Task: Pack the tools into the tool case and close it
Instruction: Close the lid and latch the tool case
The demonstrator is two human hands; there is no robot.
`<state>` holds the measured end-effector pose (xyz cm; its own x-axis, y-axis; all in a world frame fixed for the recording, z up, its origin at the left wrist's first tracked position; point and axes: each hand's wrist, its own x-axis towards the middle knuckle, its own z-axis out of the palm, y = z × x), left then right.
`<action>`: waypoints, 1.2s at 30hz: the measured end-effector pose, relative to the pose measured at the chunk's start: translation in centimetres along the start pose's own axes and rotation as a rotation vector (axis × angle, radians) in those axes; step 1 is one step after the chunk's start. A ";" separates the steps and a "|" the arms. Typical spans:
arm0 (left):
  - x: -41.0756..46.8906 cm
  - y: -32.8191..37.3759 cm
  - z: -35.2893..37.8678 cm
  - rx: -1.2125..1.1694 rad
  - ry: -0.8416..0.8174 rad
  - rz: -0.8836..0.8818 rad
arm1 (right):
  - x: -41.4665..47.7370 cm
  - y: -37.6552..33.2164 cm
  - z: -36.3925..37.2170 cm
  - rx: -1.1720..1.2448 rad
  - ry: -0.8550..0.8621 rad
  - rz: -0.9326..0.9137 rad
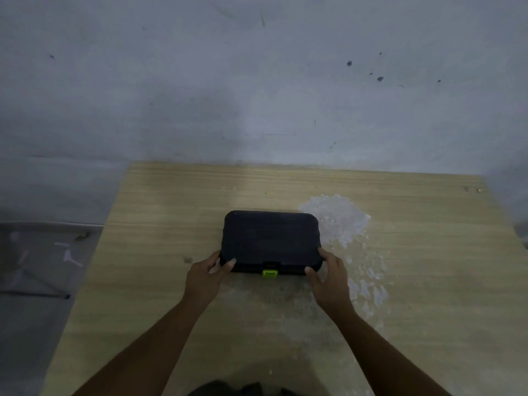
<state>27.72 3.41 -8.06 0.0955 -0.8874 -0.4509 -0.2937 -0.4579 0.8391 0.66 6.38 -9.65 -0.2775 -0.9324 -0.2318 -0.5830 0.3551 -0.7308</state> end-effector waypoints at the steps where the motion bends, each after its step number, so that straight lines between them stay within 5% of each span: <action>1: 0.1 -0.1 0.0 0.000 0.013 -0.023 | 0.0 0.2 0.0 -0.037 0.005 -0.021; 14: 1.6 0.0 -0.2 -0.175 -0.030 -0.195 | 1.5 -0.6 -0.4 0.145 -0.059 0.111; 21: 2.9 -0.6 -0.9 -0.083 -0.067 -0.191 | 3.0 -0.2 -0.1 0.047 -0.108 0.161; 26: 3.2 1.4 1.3 0.340 -0.004 0.219 | 2.3 0.0 0.6 0.148 -0.119 0.250; 30: 4.1 1.0 2.6 0.673 -0.035 0.303 | 2.1 -0.3 0.8 0.244 -0.103 0.384; 36: 5.6 1.8 2.1 1.047 -0.325 0.340 | 0.4 -0.4 2.5 0.649 -0.056 0.632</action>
<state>25.73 -2.26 -9.71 -0.3453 -0.8318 -0.4345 -0.9190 0.2060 0.3360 2.68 5.75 -11.07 -0.3520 -0.5843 -0.7312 0.2155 0.7097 -0.6708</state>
